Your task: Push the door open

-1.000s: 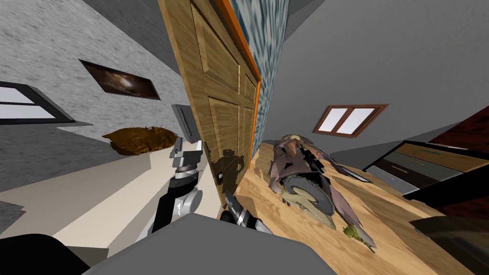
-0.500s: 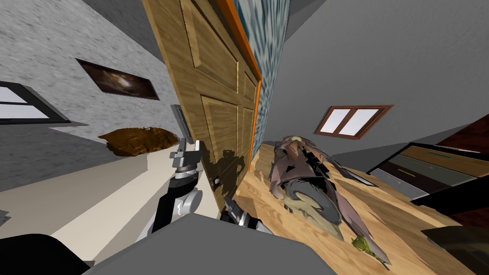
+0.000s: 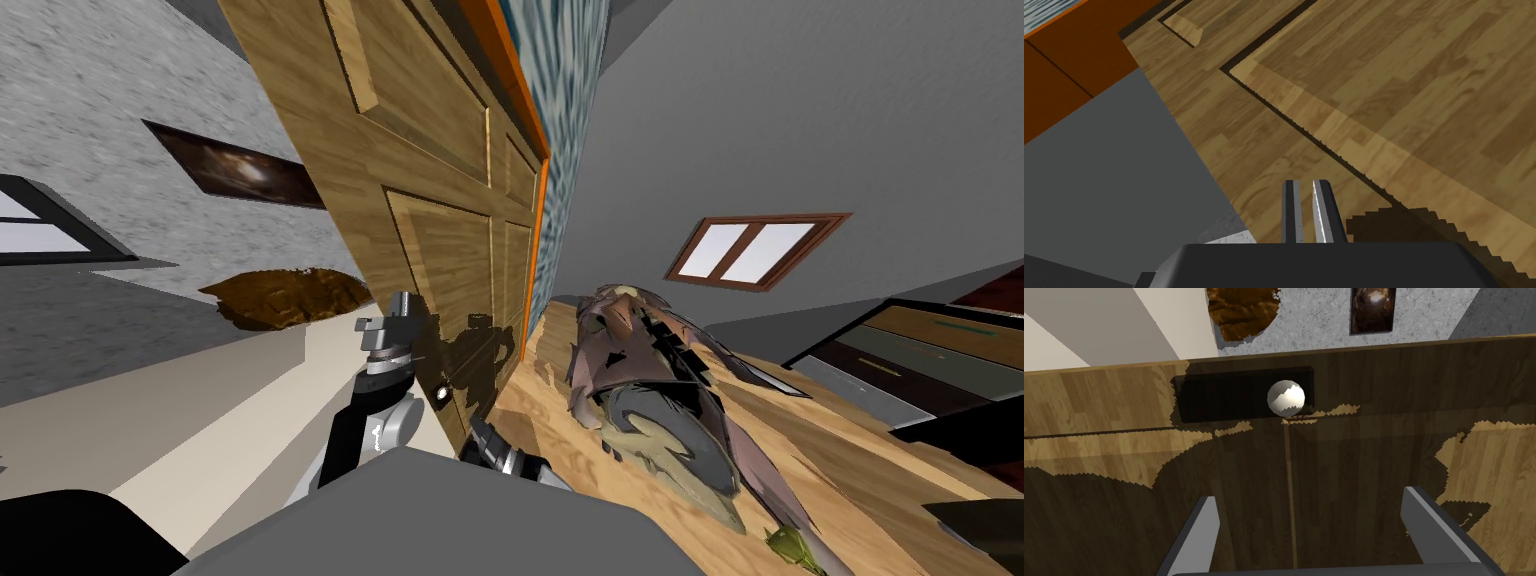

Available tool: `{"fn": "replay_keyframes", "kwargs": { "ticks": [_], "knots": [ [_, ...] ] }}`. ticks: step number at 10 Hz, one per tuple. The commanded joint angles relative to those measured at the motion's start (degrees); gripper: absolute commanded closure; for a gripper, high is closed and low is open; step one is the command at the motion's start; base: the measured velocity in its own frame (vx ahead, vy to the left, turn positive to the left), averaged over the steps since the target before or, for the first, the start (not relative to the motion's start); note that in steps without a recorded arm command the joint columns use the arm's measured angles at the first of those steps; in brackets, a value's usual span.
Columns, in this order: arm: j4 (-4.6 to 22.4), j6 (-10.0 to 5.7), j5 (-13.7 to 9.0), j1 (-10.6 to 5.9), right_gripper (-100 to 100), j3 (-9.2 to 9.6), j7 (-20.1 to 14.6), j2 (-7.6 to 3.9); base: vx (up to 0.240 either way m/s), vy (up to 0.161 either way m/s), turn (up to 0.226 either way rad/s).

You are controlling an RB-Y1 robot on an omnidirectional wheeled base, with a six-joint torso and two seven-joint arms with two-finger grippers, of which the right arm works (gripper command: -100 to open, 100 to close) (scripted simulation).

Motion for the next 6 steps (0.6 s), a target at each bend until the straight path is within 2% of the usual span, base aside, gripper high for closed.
{"fn": "replay_keyframes", "kwargs": {
  "ticks": [1,6],
  "knots": [
    [0.3,-0.11,0.0,0.01,-100,-0.19,0.1,0.22,0.06,0.14,0.02],
    [1.8,-0.66,0.1,0.03,-100,-1.11,0.4,1.24,0.068,0.175,0.03]
  ]
}}
